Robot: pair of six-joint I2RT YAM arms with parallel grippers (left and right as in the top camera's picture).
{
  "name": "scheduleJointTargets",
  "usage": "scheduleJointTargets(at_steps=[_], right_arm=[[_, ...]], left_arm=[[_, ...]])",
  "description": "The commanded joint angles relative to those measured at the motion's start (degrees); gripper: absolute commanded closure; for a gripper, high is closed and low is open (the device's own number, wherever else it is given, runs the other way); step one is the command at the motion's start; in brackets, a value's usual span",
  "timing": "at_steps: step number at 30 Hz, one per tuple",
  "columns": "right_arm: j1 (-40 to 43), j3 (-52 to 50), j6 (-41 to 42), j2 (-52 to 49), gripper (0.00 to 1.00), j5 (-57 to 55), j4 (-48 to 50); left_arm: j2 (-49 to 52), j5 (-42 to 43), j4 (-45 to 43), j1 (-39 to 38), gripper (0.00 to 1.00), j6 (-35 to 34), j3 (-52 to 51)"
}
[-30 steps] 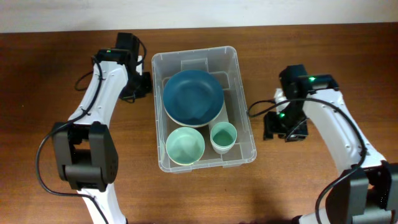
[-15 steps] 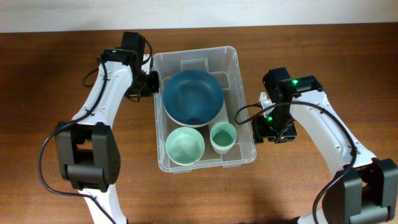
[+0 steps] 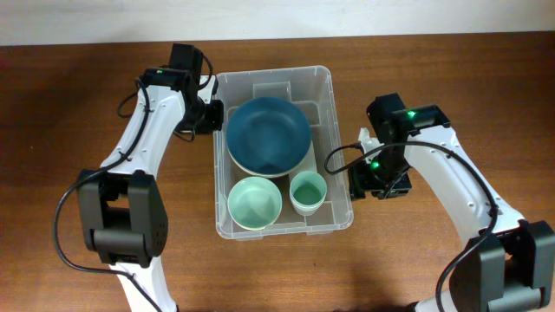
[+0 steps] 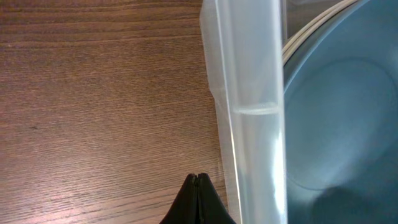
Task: Pack container
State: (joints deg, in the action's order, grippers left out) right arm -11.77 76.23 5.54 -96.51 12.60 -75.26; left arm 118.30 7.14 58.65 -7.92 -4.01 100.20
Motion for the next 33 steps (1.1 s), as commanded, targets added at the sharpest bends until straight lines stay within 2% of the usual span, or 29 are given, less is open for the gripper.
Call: scheduleJointTargets(at_steps=[1,3,7,9,10,12,13,16,20,27,33], right_arm=[[-0.15,-0.42,-0.83,-0.42,0.36,1.55,0.55],[-0.02,-0.39,-0.37,-0.42,0.31,-3.61,2.27],[1.73,0.39,1.36,-0.39,0.25,-12.85,8.37],[3.28,1.79,1.33,-0.39,0.14,-13.49,12.81],[4.00,2.51,1.33,-0.39,0.01,-13.51,14.78],[5.05,3.37,1.33,-0.39,0.01,-13.53,19.02],[5.66,3.65,1.31,-0.39,0.01,-13.55,22.99],[7.10,3.72,0.17,-0.39,0.01,-13.55,34.14],[8.11,3.91,0.17,-0.28,0.01,-13.40,40.17],[8.48,5.42,-0.66,5.27,0.01,-13.53,36.04],[8.46,4.76,1.38,15.96,0.01,-16.55,31.17]], left_arm=[[0.22,0.76,-0.15,-0.07,0.94,1.75,-0.02],[0.20,-3.13,-0.02,0.44,0.90,1.70,0.13],[0.04,-3.06,0.33,1.77,0.81,1.70,1.84],[-0.33,-3.15,0.33,2.60,0.70,1.75,3.74],[-0.44,-3.56,0.33,2.89,0.64,1.73,4.63],[-0.72,-5.44,0.31,3.50,0.41,1.73,6.80],[-0.81,-7.45,0.31,3.78,0.00,1.73,8.26],[-0.90,-12.81,0.20,4.11,0.00,1.75,10.82],[-0.90,-13.64,-1.09,4.15,0.00,1.75,10.91],[-6.51,-13.42,2.05,5.90,0.00,1.01,11.50],[-18.53,-12.33,4.57,6.23,0.00,0.79,10.43]])
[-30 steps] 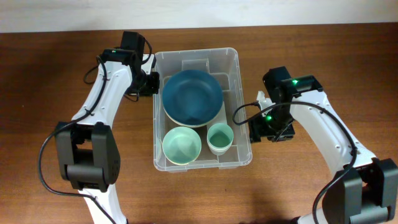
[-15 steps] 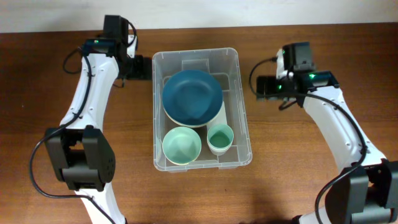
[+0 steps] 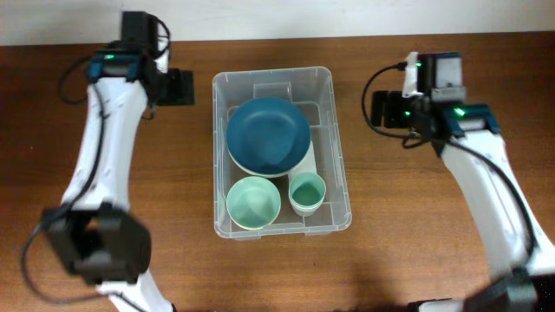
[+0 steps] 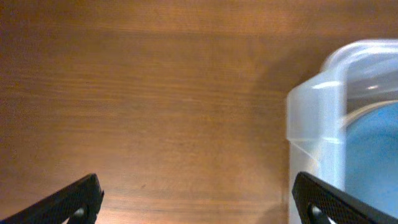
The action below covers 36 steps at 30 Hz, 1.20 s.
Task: Pack container
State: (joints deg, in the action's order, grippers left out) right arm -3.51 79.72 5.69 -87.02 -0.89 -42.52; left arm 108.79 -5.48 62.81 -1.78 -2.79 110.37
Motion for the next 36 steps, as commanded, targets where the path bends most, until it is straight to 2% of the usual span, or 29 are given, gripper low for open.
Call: scheduleJointTargets(at_steps=[1,8,15,21,23,30,36], right_arm=[[0.20,0.46,1.84,8.39,0.01,-3.08,-1.95],[0.15,-8.13,2.32,22.12,0.01,-3.06,-3.15],[0.15,-24.85,4.39,42.45,0.01,-3.04,-3.48],[0.15,-33.42,5.31,55.43,0.01,-3.04,-3.85],[0.15,-34.38,5.33,56.76,0.01,-2.62,-4.96],[0.15,-34.42,5.31,56.28,0.01,-2.62,-5.53],[0.15,-34.42,5.31,56.28,0.01,-2.62,-5.53]], left_arm=[[-10.62,0.31,0.42,0.09,0.00,-0.44,-0.33],[-29.29,0.28,-0.39,0.09,0.00,-0.44,-11.89],[-56.63,0.72,-8.24,0.09,0.00,-0.68,-37.64],[-73.20,0.70,-11.56,0.09,0.00,-7.04,-53.64],[-75.36,0.70,-11.52,0.09,0.00,-7.02,-56.74],[-75.12,0.70,-6.49,0.09,0.00,-7.02,-56.87],[-75.12,0.70,-6.16,0.09,0.00,-7.02,-56.87]])
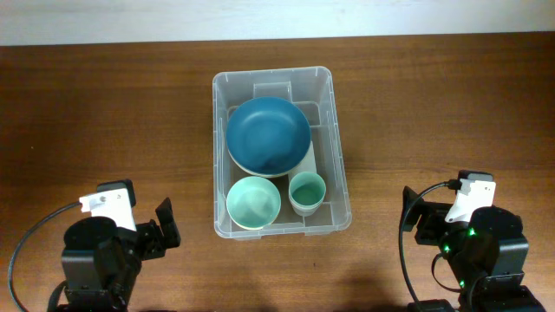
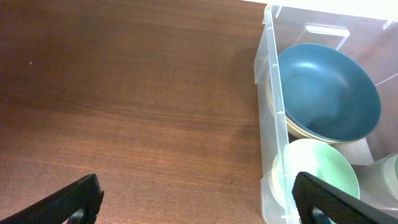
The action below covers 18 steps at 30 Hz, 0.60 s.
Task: Pack container
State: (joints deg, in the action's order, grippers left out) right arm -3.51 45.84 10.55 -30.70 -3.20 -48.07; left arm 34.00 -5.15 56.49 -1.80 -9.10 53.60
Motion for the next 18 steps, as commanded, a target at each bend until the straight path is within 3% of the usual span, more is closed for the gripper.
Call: scheduleJointTargets(at_steps=[1,9,18], right_arm=[[0.15,-0.52,0.44,-0.04,0.01,-0.39,-0.04],[0.17,-3.32,-2.19,1.90,0.01,-0.59,3.15],[0.63,-25.03,-2.80,26.18,0.01,-0.07,20.35]], left_arm=[[-0.33,0.37,0.15,0.11,0.00,-0.70,-0.11],[-0.33,0.37,0.15,0.11,0.00,-0.70,-0.11],[-0.33,0.37,0.15,0.11,0.00,-0.70,-0.11]])
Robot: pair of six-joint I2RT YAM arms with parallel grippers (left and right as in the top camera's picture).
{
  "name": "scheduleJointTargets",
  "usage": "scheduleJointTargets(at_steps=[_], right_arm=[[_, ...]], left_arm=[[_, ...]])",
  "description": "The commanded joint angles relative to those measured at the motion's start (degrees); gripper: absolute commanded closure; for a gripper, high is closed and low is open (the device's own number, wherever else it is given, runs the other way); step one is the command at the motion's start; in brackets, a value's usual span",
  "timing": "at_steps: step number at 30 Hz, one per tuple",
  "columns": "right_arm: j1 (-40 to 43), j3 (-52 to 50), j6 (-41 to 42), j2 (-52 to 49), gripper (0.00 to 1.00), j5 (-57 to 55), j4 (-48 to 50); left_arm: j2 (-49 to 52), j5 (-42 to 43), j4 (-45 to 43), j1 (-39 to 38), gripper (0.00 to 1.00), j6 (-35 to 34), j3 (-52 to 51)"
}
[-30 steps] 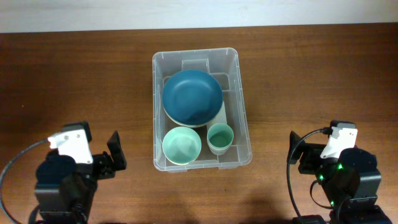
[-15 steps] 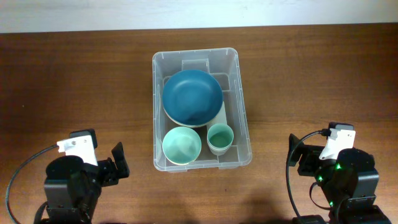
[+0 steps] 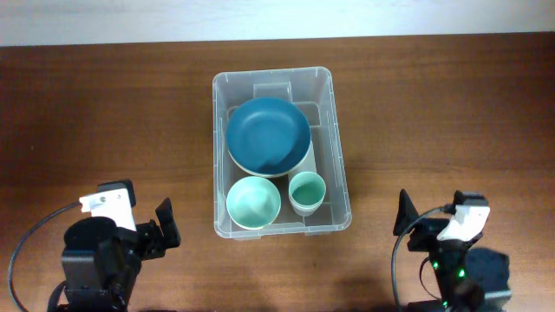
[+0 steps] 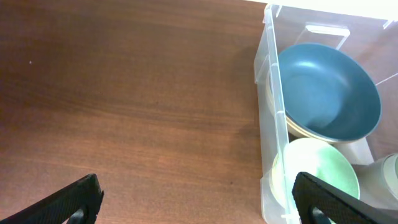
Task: Pack container
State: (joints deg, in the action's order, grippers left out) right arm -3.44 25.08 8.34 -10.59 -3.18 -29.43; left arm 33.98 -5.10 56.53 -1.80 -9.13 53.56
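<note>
The clear plastic container (image 3: 339,165) stands in the middle of the table. Inside it a dark blue bowl (image 3: 268,135) rests on a cream plate; nearer me are a pale green bowl (image 3: 253,204) and a small green cup (image 3: 307,192). In the left wrist view the container (image 4: 270,124) and the blue bowl (image 4: 326,93) lie to the right. My left gripper (image 4: 199,200) is open and empty, folded back at the near left, well away from the container. My right gripper (image 3: 409,217) is at the near right, open with nothing in it.
Brown wooden tabletop (image 3: 104,113) surrounds the container on every side. A pale wall runs along the far edge. Both arm bases sit at the near edge, left (image 3: 95,260) and right (image 3: 464,273).
The right arm has shifted slightly to the left and settled lower at the near edge. The left arm, the container and its contents are unchanged.
Both grippers were shut against the outside of the container, left at its far left wall, right at its right wall. Then both were open and drawn off toward the far corners. Later both arms were folded at the near edge, where they are now. The container has not moved.
</note>
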Motion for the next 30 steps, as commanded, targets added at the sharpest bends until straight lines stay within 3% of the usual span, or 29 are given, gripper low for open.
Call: scheduleJointTargets(at_steps=[1,16,21,26,30], right_arm=[[0.76,-5.29,-0.61,7.67,0.01,-0.15,2.56],[1.70,-24.30,-2.58,10.40,0.01,-0.52,39.21],[2.38,-24.76,-4.70,10.40,0.01,0.37,36.37],[2.40,-24.76,-4.52,10.40,0.01,0.37,24.61],[2.34,-24.76,-4.52,10.08,0.01,0.35,24.98]], left_arm=[[-0.31,0.33,0.11,0.11,0.00,-0.68,-0.07],[-0.31,0.33,0.11,0.11,0.00,-0.68,-0.07],[-0.31,0.33,0.11,0.11,0.00,-0.68,-0.07],[-0.31,0.33,0.11,0.11,0.00,-0.68,-0.07],[-0.31,0.33,0.11,0.11,0.00,-0.68,-0.07]])
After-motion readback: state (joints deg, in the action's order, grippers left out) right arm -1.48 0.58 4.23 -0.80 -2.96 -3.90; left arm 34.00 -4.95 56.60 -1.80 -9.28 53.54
